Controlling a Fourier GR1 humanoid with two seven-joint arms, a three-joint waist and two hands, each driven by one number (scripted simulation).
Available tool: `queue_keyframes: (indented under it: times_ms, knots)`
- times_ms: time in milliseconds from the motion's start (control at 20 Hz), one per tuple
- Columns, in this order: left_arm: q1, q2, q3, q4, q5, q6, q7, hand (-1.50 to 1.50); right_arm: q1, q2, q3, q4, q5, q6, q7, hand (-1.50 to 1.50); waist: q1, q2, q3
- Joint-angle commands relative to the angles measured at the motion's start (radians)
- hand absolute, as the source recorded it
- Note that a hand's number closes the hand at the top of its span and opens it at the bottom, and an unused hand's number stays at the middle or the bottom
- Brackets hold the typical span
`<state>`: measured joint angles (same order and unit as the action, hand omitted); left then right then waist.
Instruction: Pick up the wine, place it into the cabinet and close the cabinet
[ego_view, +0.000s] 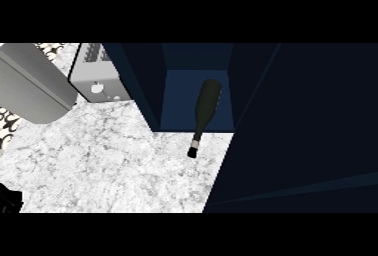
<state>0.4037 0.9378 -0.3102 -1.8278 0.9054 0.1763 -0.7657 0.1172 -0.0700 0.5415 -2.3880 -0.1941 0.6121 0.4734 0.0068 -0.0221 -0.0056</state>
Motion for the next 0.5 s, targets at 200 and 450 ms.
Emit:
queue_keyframes:
  times_ms: [200,450]
  knots:
    - [0.032,0.043,0.058,0.01,0.044,-0.088,-0.003,1.5,-0.118,0.066,0.287,0.058,0.143,-0.204,0.02,1.5,0.032,-0.002,-0.003]
    - [0.016,0.058,0.08,0.025,0.057,-0.12,0.007,1.5,-0.2,0.065,0.303,0.102,0.139,-0.265,0.02,1.5,0.035,0.005,-0.004]
